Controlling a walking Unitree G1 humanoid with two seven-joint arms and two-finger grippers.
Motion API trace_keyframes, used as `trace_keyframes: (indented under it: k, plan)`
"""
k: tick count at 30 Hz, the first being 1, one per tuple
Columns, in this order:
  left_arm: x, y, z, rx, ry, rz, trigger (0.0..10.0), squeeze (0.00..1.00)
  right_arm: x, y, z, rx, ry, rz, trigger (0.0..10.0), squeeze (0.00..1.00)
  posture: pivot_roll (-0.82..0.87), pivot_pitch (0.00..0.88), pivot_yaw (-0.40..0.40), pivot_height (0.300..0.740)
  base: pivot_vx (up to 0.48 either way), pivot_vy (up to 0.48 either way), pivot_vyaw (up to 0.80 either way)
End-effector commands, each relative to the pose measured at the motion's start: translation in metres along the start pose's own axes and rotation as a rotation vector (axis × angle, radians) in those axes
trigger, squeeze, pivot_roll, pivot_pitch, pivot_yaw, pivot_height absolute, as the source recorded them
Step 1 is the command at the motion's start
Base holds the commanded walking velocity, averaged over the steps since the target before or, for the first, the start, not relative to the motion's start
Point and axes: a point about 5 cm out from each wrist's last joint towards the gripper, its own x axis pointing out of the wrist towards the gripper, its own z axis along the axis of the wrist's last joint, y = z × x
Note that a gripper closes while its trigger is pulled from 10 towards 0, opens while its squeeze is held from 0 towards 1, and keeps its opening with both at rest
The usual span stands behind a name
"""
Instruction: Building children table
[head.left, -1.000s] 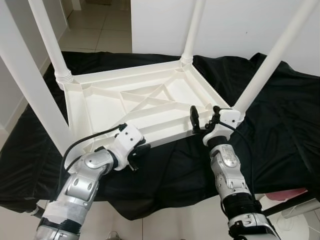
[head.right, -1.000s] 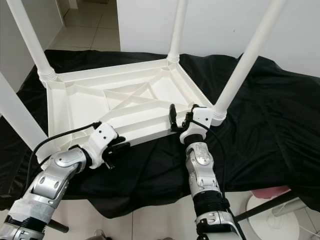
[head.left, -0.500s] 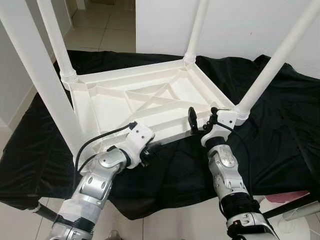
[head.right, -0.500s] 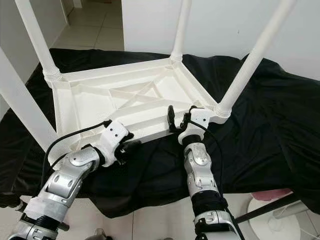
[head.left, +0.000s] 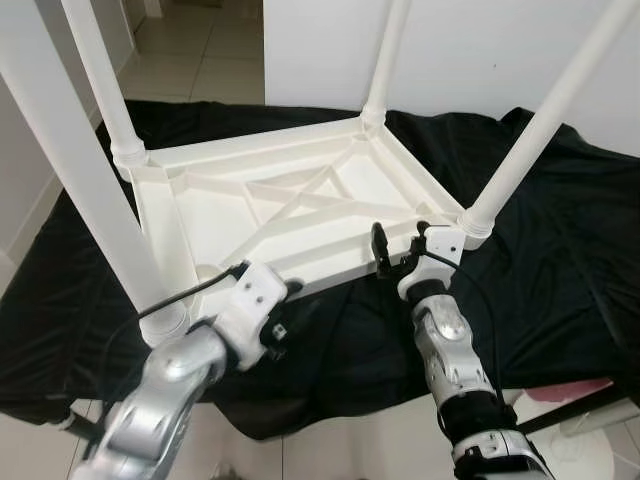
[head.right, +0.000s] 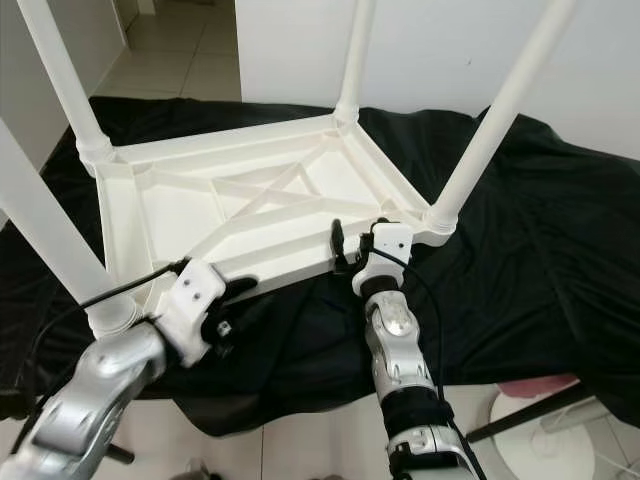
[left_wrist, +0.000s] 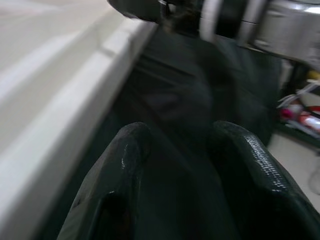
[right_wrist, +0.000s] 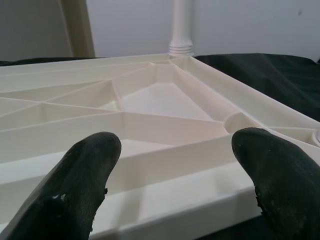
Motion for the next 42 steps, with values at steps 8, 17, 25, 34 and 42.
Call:
trace_keyframes:
  k: [8, 17, 25, 34, 42]
  plan:
    - [-0.036, -0.012, 0.012, -0.054, 0.015, -0.094, 10.0, 0.00, -0.001, -0.007, -0.007, -0.037, 0.039, -0.043, 10.0, 0.00, 0.14, 0.095, -0.120, 0.740, 0.000, 0.000, 0.00]
    - [-0.105, 0.005, 0.013, -0.075, 0.140, 0.083, 10.0, 0.00, -0.002, -0.008, -0.013, -0.059, 0.067, -0.054, 10.0, 0.00, 0.17, 0.115, -0.145, 0.740, 0.000, 0.000, 0.00]
    - [-0.156, 0.030, 0.019, -0.053, 0.248, 0.263, 10.0, 0.00, -0.002, -0.012, -0.017, -0.071, 0.092, -0.082, 10.0, 0.00, 0.17, 0.126, -0.149, 0.740, 0.000, 0.000, 0.00]
    - [-0.173, 0.069, 0.026, -0.009, 0.226, 0.505, 10.0, 0.00, -0.006, -0.013, -0.022, -0.071, 0.108, -0.119, 10.0, 0.00, 0.17, 0.129, -0.152, 0.740, 0.000, 0.000, 0.00]
    - [-0.161, 0.114, 0.035, 0.043, 0.057, 0.686, 10.0, 0.00, -0.013, -0.006, -0.024, -0.065, 0.099, -0.157, 10.0, 0.00, 0.16, 0.128, -0.149, 0.740, 0.000, 0.000, 0.00]
